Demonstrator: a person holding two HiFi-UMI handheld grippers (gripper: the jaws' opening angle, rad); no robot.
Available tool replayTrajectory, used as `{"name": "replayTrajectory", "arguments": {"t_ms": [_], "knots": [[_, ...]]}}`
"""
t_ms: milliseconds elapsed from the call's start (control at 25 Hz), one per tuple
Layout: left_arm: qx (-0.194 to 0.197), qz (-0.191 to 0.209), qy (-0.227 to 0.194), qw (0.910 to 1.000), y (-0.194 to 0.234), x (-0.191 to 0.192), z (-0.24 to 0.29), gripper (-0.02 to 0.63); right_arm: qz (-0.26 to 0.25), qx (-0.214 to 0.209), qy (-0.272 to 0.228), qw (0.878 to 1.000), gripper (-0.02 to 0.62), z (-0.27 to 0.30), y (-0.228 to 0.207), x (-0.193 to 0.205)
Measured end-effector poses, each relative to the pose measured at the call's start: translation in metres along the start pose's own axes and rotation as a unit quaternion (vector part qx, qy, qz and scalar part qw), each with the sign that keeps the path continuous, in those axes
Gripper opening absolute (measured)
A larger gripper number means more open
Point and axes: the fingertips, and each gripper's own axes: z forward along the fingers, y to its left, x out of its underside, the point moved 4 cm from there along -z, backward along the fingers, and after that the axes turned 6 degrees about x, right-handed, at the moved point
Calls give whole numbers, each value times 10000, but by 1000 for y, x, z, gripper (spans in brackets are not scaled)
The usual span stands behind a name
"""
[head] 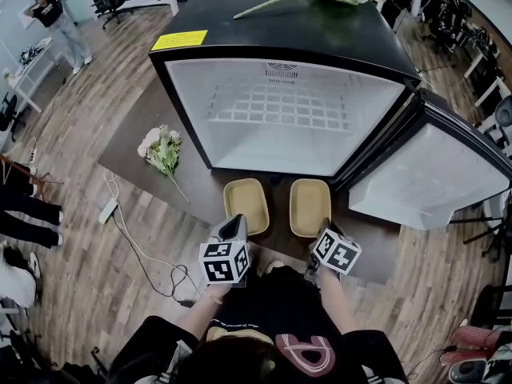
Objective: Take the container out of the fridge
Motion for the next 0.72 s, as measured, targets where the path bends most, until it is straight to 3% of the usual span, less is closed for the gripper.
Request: {"name": "replayTrajectory", "arguments": {"t_ms": [720], "knots": [[-149,-66,22,9999,-2,8,-5,12,-262,163,122,9995,31,7,-17,20]]}}
